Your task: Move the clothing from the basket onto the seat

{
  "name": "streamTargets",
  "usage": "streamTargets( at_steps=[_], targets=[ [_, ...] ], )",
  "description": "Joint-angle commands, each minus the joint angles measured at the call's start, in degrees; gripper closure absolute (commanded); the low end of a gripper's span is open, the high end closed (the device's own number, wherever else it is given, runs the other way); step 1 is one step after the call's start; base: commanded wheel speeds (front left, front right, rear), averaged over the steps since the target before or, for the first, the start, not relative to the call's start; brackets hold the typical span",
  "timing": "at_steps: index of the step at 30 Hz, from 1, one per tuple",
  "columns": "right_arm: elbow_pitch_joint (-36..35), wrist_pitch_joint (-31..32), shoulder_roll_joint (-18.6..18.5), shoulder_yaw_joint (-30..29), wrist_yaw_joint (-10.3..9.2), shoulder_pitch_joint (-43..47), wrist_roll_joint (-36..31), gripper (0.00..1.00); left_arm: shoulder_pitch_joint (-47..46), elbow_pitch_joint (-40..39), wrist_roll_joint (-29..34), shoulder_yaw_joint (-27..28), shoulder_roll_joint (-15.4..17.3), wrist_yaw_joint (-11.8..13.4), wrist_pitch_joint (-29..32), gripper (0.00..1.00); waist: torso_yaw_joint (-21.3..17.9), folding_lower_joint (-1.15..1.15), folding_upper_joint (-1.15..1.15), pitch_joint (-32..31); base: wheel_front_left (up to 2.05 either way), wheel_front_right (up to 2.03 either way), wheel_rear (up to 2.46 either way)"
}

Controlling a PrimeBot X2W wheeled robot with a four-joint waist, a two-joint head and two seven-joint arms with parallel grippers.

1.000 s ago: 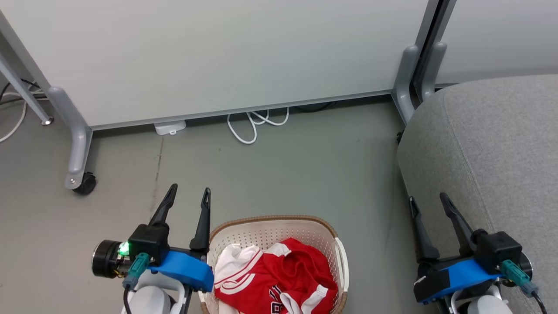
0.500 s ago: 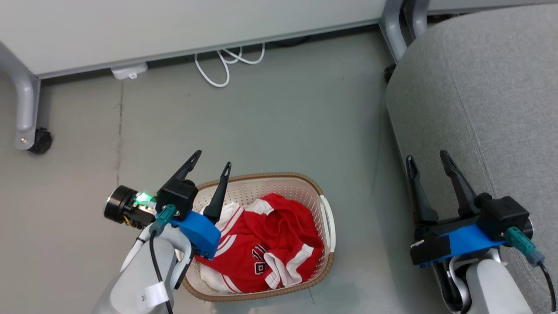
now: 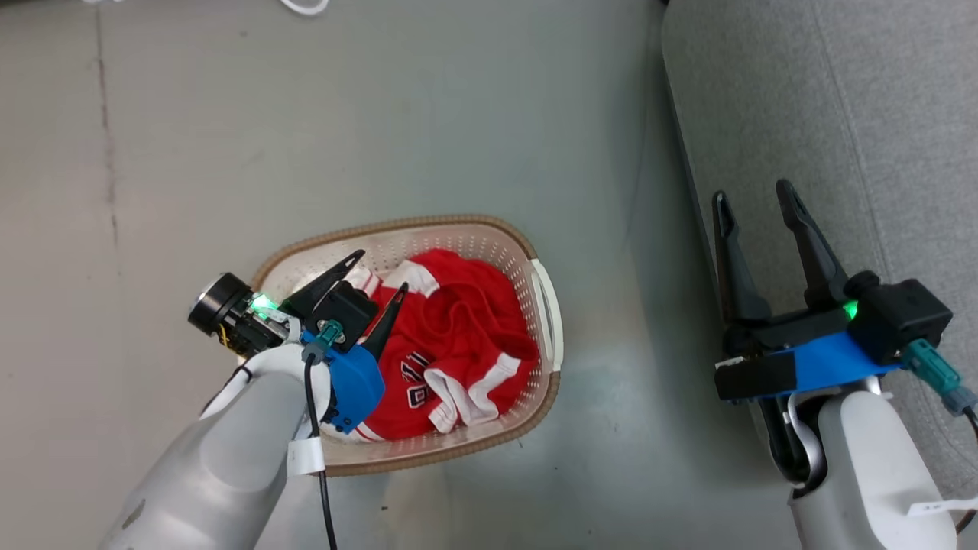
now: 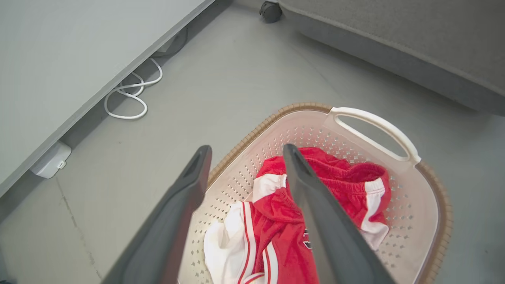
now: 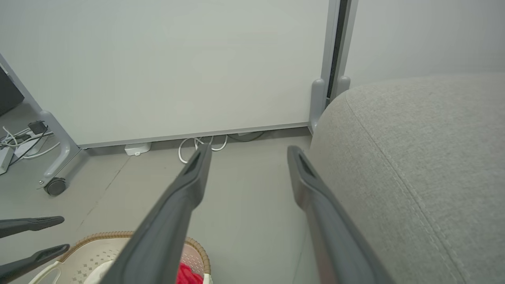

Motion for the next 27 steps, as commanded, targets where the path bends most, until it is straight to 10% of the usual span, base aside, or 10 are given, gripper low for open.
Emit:
streamTargets(
  at_steps=[1,18,27],
  targets=[
    [-0.6,-0.2,-0.3,0.2,0.03,-1.9,0.3,0.0,-2.0,1.8,-0.6,-2.2,0.6,-0.1,-0.2,0.0,-1.3,-0.01,0.0,3.5,0.0,0.0,0.0],
    [-3.8,-0.2,-0.3,0.1,0.03,-7.6,-0.7,0.0,-14.0,16.4,-6.2,-26.9,1.5,-0.1,4.9,0.0,-3.6,-0.01,0.0,16.9,0.0,0.0,0.0],
    [-5.8,-0.2,-0.3,0.1,0.03,-9.4,-0.6,0.0,-18.2,18.0,-7.9,-29.9,2.2,-0.1,10.5,0.0,-4.1,-0.01,0.0,22.2,0.0,0.0,0.0]
  ],
)
